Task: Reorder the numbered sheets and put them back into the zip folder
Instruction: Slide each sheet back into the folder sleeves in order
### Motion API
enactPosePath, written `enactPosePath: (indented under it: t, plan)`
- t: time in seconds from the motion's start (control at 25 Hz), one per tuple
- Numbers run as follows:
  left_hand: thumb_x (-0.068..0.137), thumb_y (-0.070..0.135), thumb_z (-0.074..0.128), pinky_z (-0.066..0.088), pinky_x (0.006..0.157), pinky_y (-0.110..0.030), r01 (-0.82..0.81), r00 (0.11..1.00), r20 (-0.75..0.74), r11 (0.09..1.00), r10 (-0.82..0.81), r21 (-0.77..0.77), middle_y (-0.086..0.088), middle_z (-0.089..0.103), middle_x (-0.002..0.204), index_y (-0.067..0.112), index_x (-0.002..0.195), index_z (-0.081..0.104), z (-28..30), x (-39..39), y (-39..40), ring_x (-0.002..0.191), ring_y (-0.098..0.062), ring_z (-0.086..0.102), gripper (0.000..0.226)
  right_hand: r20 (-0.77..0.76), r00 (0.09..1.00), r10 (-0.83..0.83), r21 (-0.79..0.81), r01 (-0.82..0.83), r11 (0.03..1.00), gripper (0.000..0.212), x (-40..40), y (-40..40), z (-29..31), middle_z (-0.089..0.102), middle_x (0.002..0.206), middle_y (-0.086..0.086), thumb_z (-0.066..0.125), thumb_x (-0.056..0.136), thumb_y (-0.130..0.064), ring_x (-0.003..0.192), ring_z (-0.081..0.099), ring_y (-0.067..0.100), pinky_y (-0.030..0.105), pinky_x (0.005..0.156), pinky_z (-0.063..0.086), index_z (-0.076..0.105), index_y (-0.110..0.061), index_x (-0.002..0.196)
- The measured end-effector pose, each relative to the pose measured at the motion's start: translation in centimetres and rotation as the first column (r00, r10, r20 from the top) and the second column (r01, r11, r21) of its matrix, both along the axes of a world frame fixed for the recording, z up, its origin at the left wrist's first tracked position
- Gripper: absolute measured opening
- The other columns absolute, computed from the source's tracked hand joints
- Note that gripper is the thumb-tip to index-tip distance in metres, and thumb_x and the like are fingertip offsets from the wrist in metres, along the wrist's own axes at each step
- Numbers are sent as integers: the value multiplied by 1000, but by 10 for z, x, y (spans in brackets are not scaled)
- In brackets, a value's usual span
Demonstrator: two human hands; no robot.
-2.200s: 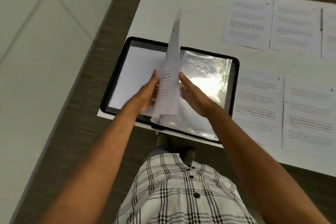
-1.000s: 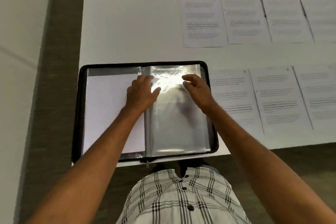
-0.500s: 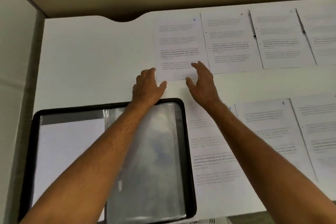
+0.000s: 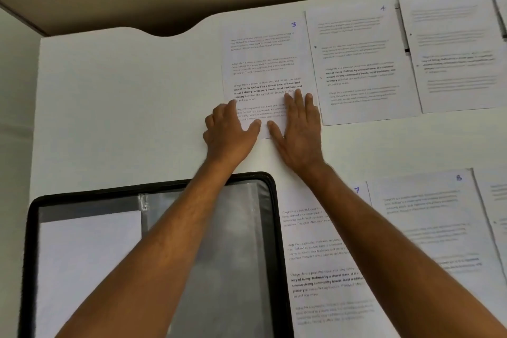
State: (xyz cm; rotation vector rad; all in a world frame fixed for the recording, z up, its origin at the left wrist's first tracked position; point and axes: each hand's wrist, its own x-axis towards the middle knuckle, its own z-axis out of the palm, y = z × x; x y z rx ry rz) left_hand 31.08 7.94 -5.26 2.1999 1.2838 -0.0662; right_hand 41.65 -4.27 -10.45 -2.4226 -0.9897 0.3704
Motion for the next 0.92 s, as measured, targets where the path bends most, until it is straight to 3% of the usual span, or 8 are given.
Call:
enactPosePath:
  t: [0.08,0.16,0.28,0.36,0.44,0.6,0.8,0.92]
  plan:
    - [93,45,64,45,108,-47,-132,975,165,984,151,-119,-3,50,142,23,141,46,0,6,6,130,-26,45,56,4,1000,-17,13,17,1000,75,-1,1,-1,18,173,15,40,106,-52,161,8,36,51,131,8,25,-8,165]
    - [91,37,68,55,99,-44,-291,871,288,890,399,-351,-1,55,138,24,142,46,3,11,13,121,-21,57,56,12,999,-31,22,30,999,74,-2,2,-2,18,173,15,39,106,-51,162,7,36,50,131,8,25,-9,165]
    - [87,32,73,63,81,-44,-377,673,244,609,698,-698,-1,64,127,19,134,49,6,16,20,106,-19,69,55,10,1000,-27,34,27,999,73,-3,1,-2,16,174,13,37,107,-51,162,5,34,48,131,5,22,-10,166]
    - [86,34,74,63,80,-46,-337,637,232,537,735,-773,-1,72,121,16,128,59,5,16,25,102,-20,72,48,-8,1000,-27,43,27,999,72,-1,1,-1,17,174,13,34,108,-51,162,6,33,46,131,4,21,-10,166]
    - [96,25,68,62,81,-39,-300,669,270,584,693,-755,1,75,114,18,118,68,10,15,22,98,-17,73,23,-28,999,-23,65,25,998,70,-1,-2,2,20,173,12,33,109,-49,162,8,32,45,131,7,22,-10,165]
    - [102,8,53,58,86,-29,-279,805,332,808,491,-518,4,71,117,18,124,66,13,7,10,98,-12,68,28,-118,993,0,94,11,995,66,-3,-9,11,22,173,10,40,112,-43,162,11,27,40,132,9,21,-11,165]
    - [104,8,52,57,72,-19,-268,746,343,729,571,-630,8,72,111,20,125,66,27,-27,-4,96,-8,68,28,-288,957,-37,204,99,974,65,-12,-29,38,26,171,4,56,107,-32,157,23,19,27,126,15,28,-17,163]
    - [105,10,54,60,82,-28,-248,717,333,671,613,-699,7,74,114,22,125,67,40,-62,-11,101,-13,71,27,-450,885,-119,254,254,933,71,-29,-41,52,29,169,0,64,104,-32,154,29,17,36,128,24,28,-19,163]
